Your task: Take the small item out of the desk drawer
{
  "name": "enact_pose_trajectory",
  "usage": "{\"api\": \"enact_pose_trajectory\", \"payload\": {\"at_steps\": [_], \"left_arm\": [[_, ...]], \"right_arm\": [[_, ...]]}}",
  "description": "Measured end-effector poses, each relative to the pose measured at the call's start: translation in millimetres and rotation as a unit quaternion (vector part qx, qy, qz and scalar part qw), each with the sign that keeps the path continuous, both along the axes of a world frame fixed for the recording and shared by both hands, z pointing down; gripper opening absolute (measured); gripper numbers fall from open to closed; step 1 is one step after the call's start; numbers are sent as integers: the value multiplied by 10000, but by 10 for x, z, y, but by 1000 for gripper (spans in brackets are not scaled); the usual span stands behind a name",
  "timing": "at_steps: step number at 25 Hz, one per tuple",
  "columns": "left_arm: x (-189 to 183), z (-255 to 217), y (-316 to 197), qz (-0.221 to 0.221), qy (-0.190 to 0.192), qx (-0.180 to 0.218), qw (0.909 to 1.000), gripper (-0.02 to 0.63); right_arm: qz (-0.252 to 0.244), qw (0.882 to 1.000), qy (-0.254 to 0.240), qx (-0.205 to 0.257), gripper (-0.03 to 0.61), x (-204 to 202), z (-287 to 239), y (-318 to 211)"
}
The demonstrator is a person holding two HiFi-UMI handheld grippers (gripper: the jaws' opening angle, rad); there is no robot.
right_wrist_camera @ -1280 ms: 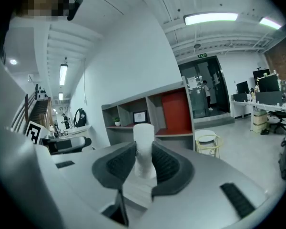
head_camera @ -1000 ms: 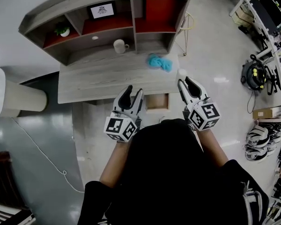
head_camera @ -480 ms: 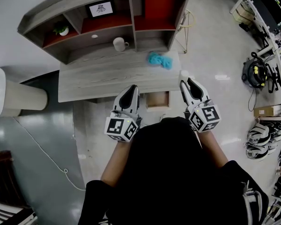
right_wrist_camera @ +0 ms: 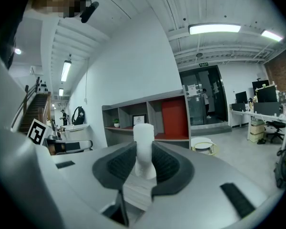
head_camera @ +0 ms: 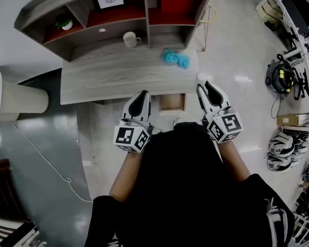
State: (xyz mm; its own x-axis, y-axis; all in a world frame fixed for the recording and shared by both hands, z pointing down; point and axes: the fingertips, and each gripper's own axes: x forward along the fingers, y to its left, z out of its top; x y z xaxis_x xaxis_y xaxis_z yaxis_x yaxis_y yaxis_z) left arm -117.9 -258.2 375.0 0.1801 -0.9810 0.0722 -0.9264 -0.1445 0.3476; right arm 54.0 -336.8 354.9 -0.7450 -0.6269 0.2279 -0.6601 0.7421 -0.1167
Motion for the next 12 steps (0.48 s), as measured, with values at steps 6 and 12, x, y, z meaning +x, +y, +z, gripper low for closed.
{"api": "enact_pose_trajectory", "payload": {"at_steps": [6, 12], "left_arm": [[-22, 63, 5, -46, 34, -59, 10000, 23], [27, 52, -114, 41, -12, -36, 10000, 23]], "right_arm": [[-162, 9998, -38, 73, 100, -65, 28, 20], [-362, 9993, -39, 64, 100, -146, 84, -5]]}}
